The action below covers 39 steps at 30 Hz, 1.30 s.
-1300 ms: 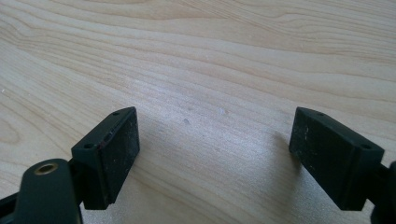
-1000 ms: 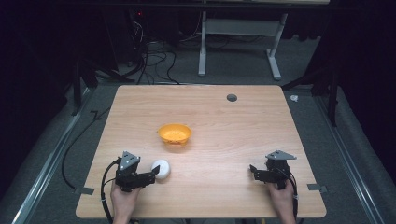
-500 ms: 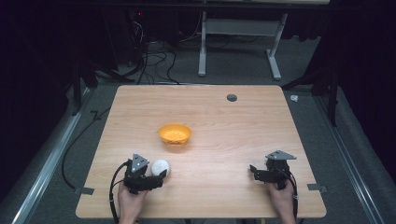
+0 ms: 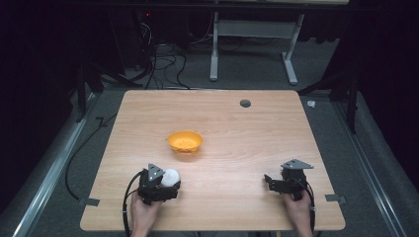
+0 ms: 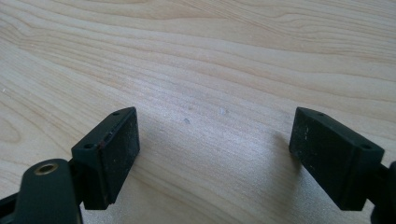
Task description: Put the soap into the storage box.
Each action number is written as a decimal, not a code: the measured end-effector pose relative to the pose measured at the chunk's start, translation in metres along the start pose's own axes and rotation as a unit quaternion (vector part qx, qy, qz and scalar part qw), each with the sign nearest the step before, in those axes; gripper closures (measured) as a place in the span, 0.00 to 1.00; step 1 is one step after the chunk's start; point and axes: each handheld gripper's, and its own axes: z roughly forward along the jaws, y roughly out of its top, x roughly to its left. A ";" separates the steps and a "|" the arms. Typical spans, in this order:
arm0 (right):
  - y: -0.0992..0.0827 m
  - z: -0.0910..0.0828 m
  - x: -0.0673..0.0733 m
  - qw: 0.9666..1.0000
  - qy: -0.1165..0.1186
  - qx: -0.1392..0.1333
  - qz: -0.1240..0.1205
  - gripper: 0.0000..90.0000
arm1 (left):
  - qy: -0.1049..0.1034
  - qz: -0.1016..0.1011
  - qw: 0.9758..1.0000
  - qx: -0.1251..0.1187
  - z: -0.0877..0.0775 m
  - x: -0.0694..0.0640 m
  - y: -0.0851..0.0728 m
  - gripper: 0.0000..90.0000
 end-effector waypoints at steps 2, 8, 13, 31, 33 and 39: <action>0.000 0.000 0.000 1.000 0.000 0.000 -0.001 0.19 | 0.002 0.000 1.000 0.001 0.001 0.000 0.000 0.16; 0.000 0.000 0.000 1.000 0.000 0.001 0.001 0.19 | 0.008 -0.004 1.000 0.008 0.007 0.000 -0.001 0.17; 0.000 0.000 0.000 1.000 0.000 0.000 0.001 0.19 | 0.014 -0.002 1.000 0.017 0.010 0.000 -0.001 0.18; 0.000 0.000 0.000 1.000 0.000 0.000 0.000 0.19 | 0.010 0.006 1.000 0.017 0.011 -0.003 -0.001 0.27; 0.000 0.000 0.000 1.000 0.000 0.001 0.000 0.19 | 0.008 0.005 1.000 0.016 0.011 -0.002 -0.001 0.27; 0.000 0.000 0.000 1.000 0.000 0.001 0.000 0.19 | -0.004 -0.003 1.000 0.005 0.006 -0.002 0.000 0.27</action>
